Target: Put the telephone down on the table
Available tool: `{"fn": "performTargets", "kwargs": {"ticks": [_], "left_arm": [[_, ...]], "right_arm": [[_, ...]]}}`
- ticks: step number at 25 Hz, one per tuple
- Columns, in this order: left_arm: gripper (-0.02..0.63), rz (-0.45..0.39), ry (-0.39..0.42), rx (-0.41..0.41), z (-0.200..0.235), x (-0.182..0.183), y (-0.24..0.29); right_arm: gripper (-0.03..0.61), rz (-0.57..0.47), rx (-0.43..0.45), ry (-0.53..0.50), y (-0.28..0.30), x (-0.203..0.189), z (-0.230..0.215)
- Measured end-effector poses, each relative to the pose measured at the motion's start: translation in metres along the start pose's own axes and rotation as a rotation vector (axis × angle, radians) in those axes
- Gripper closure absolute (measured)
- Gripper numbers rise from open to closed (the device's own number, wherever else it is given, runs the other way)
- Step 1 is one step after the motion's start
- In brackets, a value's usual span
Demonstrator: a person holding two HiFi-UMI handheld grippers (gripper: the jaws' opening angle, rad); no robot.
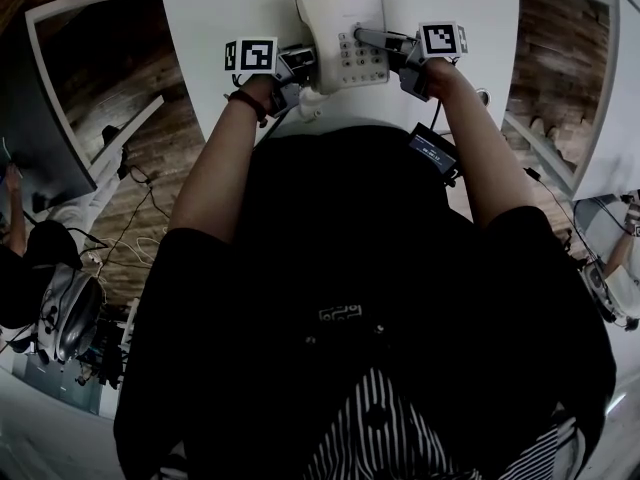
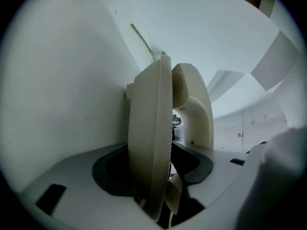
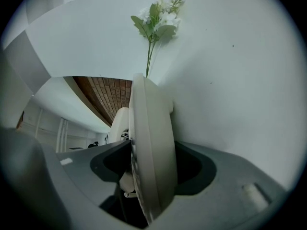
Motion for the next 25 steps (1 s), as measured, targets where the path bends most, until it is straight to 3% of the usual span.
{"fn": "performTargets", "kwargs": {"ticks": [7, 12, 16, 21, 25], "left_arm": [[0.390, 0.065, 0.005, 0.057, 0.002, -0.006, -0.010], [0.377, 0.019, 0.034, 0.119, 0.003, -0.006, -0.023], [0.377, -0.130, -0.047, 0.106, 0.007, 0.005, -0.053], [0.377, -0.088, 0.001, 0.173, 0.011, 0.001, -0.068], [0.377, -0.101, 0.041, 0.192, 0.004, 0.000, -0.069]], "right_arm": [[0.307, 0.050, -0.052, -0.059, -0.001, -0.009, 0.004], [0.318, 0.024, -0.070, -0.073, -0.005, -0.008, -0.001], [0.321, -0.008, -0.066, -0.040, -0.013, -0.003, -0.009], [0.310, -0.039, -0.108, -0.003, -0.015, -0.002, -0.012], [0.299, -0.030, -0.219, -0.039, -0.019, -0.004, -0.012]]}}
Point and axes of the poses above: the fingertips, and each gripper's own axes: y forward along the fingers, z to its left, x out of its top, the point moved 6 cm from there along -y, backward along the fingers, and after that the axes turned 9 degrees about -x, right-handed, at the moved point
